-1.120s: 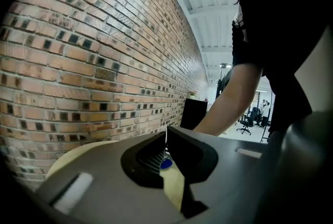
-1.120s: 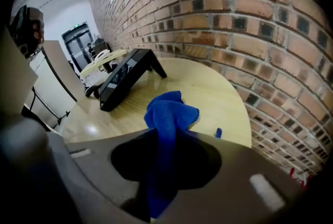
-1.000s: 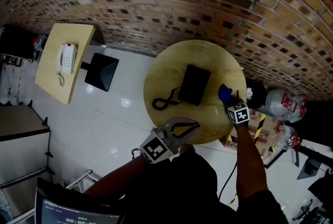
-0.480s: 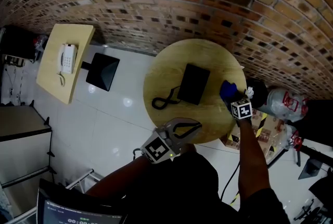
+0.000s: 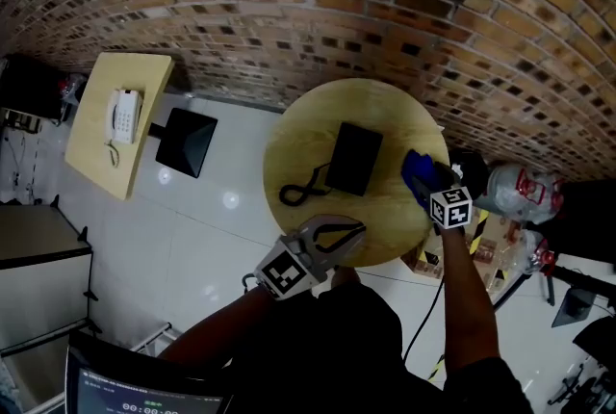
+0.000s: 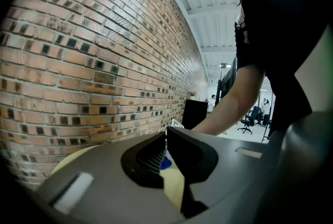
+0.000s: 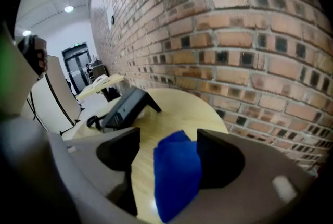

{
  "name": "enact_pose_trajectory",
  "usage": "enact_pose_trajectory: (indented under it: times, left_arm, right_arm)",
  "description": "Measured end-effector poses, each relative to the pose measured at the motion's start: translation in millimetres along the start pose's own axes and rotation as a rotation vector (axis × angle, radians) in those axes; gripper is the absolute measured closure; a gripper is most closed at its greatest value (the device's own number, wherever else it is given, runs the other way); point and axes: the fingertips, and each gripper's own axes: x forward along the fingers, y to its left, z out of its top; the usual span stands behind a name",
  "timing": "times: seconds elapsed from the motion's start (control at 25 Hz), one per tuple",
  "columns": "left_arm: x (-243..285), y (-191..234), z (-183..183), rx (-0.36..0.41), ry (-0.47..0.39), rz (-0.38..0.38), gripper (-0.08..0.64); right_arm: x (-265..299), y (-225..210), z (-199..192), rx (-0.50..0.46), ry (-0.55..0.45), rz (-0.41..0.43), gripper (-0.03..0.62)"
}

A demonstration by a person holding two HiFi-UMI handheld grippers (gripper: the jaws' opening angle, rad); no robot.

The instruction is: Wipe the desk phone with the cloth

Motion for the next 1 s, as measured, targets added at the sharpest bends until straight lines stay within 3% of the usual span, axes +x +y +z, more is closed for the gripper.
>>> enact_pose_trajectory:
  times: [0.24,0.36,0.56,0.8,1.0]
  left_arm:
    - [-25.0,-2.0,28.1,0.042,-0.048,-0.037,0.554]
    - [-43.3,-7.5,47.8,0.061,-0.089,-0.064,0.555]
    - [-76.9,-13.8,66.9,0.048,-0.129,-0.088,0.554]
    - [-103.4,-23.9,69.5,0.075,-0.141,-0.127,0.554]
    - [-117.0,-32.8,67.5,0.084,-0.134,-0.161,0.558]
  right_arm:
    - [-93.0,107.4,99.0,-0.025,-0.344,0.122,0.267]
    - [-140.2,175.6,135.1,-0.029,-0.458,0.199,0.29]
    - [-195.8,264.2,163.2,-0.089,-0.552,0.215,0.415]
    - [-219.9,317.9,171.7,-0.109,-0.592,0.183,0.577]
    - [-225.5,348.7,175.9,-0.122,-0.62,0.171,0.592]
